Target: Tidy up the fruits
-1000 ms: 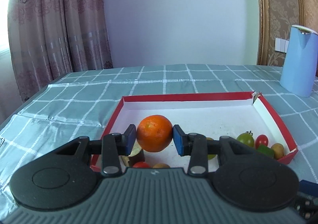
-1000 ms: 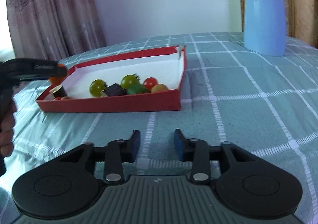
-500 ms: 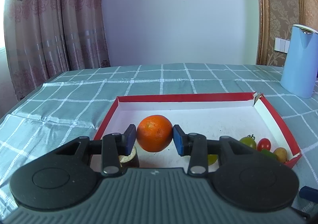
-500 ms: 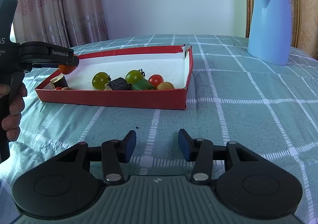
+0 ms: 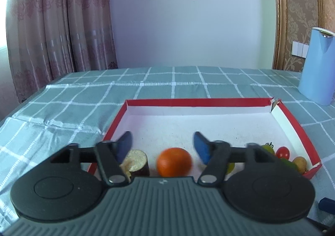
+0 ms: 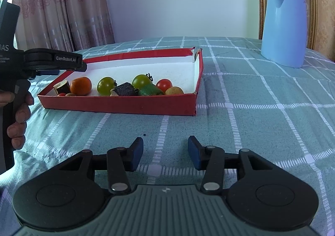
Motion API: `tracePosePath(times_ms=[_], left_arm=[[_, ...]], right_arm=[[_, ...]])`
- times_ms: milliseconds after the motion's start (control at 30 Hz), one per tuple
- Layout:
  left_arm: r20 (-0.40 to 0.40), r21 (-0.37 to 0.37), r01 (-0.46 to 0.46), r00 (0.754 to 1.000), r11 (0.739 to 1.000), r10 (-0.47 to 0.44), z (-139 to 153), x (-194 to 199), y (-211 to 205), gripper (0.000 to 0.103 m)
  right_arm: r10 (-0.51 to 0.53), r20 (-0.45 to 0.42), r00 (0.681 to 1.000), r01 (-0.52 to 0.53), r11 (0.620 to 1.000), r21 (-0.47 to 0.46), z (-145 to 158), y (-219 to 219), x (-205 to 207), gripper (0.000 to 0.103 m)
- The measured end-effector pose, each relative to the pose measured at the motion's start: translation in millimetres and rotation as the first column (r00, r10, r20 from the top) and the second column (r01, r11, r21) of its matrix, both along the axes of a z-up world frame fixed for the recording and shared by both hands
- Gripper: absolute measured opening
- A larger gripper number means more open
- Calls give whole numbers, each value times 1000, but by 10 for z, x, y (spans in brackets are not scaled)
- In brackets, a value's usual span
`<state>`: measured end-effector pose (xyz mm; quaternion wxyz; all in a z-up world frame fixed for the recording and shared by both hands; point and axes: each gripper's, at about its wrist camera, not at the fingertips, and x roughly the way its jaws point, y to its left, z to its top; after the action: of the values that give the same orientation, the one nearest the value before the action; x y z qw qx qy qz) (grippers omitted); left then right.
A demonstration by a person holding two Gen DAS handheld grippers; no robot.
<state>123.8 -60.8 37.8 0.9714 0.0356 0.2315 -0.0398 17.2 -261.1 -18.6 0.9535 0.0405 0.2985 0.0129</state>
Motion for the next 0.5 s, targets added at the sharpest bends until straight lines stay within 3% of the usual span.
tracePosePath(times_ms=[367, 500], left_arm=[[57, 39, -15, 998, 999, 13, 134, -389, 75, 95], [81, 22, -11, 997, 1000, 9, 191, -615, 147, 103]], right_arm=[[0, 2, 1000, 0, 1000, 9, 2, -14, -1, 45], [0, 2, 1000, 0, 1000, 9, 2, -17, 0, 45]])
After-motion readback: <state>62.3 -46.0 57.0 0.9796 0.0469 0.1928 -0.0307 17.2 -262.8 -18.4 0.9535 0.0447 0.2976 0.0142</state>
